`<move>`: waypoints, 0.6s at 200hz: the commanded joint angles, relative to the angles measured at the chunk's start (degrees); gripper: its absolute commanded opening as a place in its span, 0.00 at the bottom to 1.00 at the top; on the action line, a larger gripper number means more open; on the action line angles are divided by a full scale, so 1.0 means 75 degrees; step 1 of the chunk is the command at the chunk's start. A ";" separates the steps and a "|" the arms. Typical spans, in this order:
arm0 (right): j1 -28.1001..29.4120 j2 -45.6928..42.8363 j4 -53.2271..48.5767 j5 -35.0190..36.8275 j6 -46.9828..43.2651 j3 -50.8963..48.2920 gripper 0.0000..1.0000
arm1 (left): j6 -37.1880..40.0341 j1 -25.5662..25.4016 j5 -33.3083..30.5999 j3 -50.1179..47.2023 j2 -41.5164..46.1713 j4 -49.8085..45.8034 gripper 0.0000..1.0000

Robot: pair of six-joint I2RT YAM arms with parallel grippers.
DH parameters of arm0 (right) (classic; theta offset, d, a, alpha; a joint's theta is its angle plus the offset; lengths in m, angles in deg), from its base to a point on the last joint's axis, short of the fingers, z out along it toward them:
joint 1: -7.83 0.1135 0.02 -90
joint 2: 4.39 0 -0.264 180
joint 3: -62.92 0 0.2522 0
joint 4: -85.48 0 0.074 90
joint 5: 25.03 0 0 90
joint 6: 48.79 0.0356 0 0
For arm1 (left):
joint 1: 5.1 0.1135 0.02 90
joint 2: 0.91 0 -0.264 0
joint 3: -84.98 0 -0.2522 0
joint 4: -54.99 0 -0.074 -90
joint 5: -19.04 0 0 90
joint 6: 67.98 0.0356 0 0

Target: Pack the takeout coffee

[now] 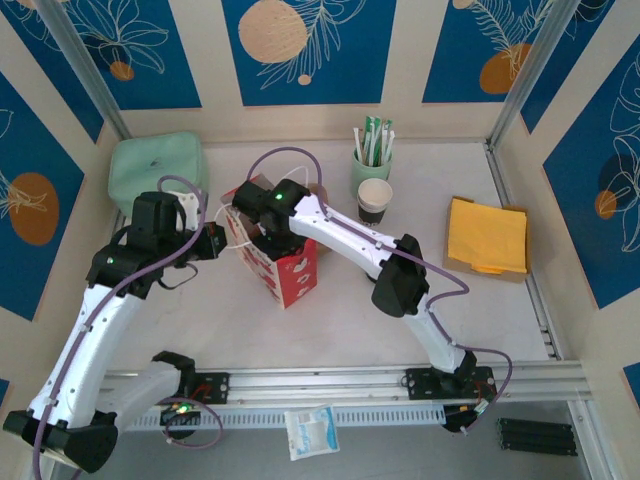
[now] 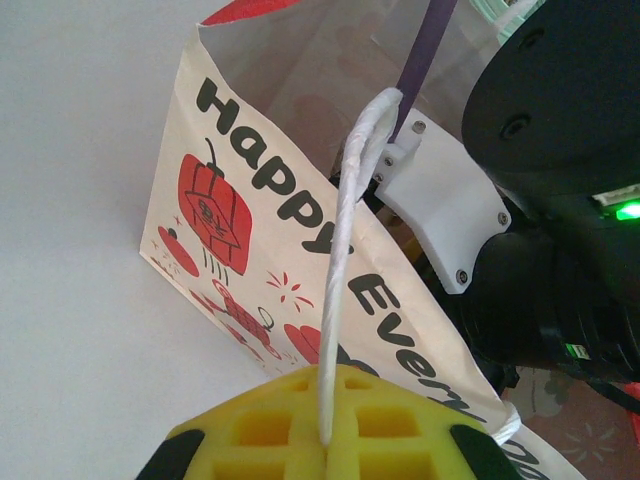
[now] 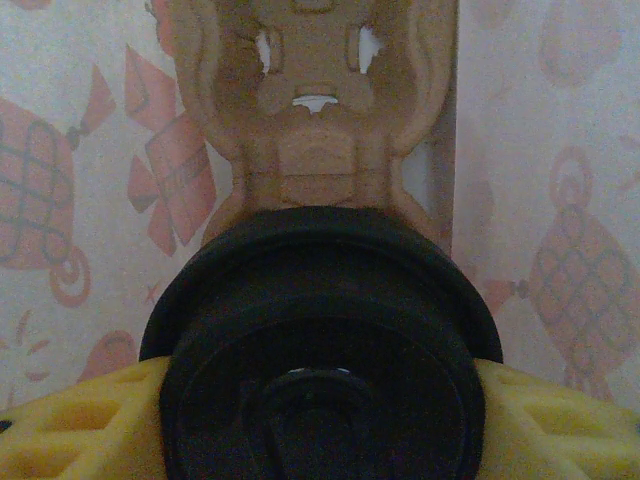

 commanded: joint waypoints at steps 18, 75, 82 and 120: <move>-0.0053 -0.0355 0.0137 0.0051 0.0132 -0.0130 0.51 | 0.0207 0.0078 -0.0018 -0.0033 0.0007 -0.0103 0.00; -0.0094 -0.0399 0.0325 -0.0013 0.0173 -0.0361 0.51 | 0.0211 0.0075 -0.0027 -0.0056 -0.0013 -0.0092 0.00; -0.0100 -0.0401 0.0341 -0.0026 0.0168 -0.0387 0.51 | 0.0210 0.0078 -0.0016 -0.0042 -0.0016 -0.0089 0.00; -0.0121 -0.0401 0.0449 -0.0098 0.0189 -0.0556 0.51 | 0.0221 0.0078 -0.0016 -0.0049 -0.0011 -0.0090 0.00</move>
